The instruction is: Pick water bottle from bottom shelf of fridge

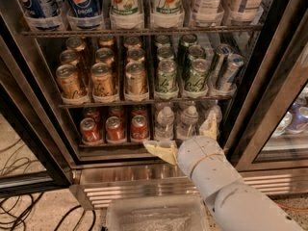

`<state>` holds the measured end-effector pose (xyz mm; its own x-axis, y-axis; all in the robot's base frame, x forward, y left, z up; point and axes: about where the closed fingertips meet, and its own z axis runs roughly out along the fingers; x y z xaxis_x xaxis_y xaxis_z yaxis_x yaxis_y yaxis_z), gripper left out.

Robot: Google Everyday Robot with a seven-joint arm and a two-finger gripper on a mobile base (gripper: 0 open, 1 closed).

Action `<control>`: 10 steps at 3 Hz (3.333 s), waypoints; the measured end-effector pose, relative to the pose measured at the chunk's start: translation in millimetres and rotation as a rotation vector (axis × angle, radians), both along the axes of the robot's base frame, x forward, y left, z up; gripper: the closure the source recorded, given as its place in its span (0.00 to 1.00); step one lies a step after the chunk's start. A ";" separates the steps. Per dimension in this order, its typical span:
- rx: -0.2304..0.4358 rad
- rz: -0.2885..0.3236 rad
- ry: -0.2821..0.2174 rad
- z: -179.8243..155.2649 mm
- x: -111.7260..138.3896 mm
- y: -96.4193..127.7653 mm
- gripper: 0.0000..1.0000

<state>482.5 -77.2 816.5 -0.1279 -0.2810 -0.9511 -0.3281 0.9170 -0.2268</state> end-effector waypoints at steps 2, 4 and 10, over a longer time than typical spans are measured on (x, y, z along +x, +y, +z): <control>-0.092 -0.026 -0.090 -64.9 20.0 -11.7 0.00; -0.117 -0.041 -0.107 -114.6 52.6 -12.2 0.17; 0.083 -0.196 0.057 -185.2 73.8 -37.3 0.45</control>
Offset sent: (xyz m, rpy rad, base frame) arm 0.0459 -0.0218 -0.1222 -0.1335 -0.1557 -0.0555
